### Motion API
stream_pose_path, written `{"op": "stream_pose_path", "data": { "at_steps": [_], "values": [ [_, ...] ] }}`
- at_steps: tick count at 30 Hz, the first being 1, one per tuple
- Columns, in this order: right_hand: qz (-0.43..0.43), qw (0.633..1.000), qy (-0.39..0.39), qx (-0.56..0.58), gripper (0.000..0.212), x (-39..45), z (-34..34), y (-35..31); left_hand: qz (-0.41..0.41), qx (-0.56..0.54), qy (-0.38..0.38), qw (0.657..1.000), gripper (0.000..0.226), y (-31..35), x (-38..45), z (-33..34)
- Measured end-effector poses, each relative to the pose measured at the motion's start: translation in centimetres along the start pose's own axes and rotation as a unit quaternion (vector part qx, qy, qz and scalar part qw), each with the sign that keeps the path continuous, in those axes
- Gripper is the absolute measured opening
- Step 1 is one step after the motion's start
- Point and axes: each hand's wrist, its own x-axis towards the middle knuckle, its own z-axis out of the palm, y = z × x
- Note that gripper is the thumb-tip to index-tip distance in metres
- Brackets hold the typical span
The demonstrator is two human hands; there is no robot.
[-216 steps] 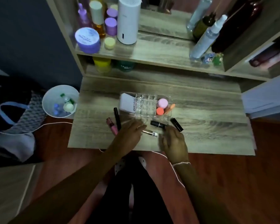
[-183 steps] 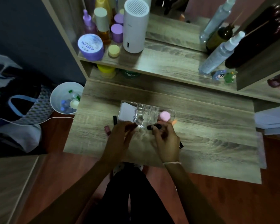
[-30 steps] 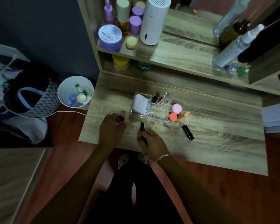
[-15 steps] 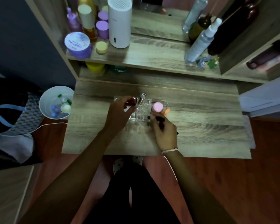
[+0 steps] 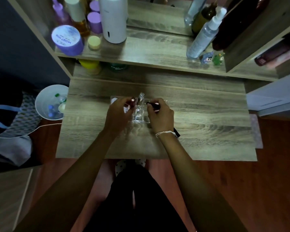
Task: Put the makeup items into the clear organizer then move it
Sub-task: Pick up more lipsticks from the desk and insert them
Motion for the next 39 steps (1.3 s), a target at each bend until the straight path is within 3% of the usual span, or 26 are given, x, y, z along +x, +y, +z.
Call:
{"op": "stream_pose_path", "data": {
  "at_steps": [14,32,36,39],
  "values": [
    [0.035,0.995,-0.048,-0.085,0.014,2.3,1.1,0.1,-0.012,0.040,-0.011,0.999,0.017,-0.7,-0.1,0.5],
    [0.029,0.997,-0.026,-0.064,0.021,3.0,0.5,-1.0,0.004,0.035,-0.002,0.999,0.025,-0.3,-0.7,-1.0],
    [0.003,0.999,0.027,-0.029,0.021,1.9,-0.9,-0.8,0.001,0.030,0.013,0.999,0.026,0.0,-1.4,-1.4],
    [-0.010,0.991,0.135,-0.005,0.020,0.4,-3.0,0.4,0.042,0.033,0.085,0.995,0.019,0.8,-2.9,-1.7]
  ]
}}
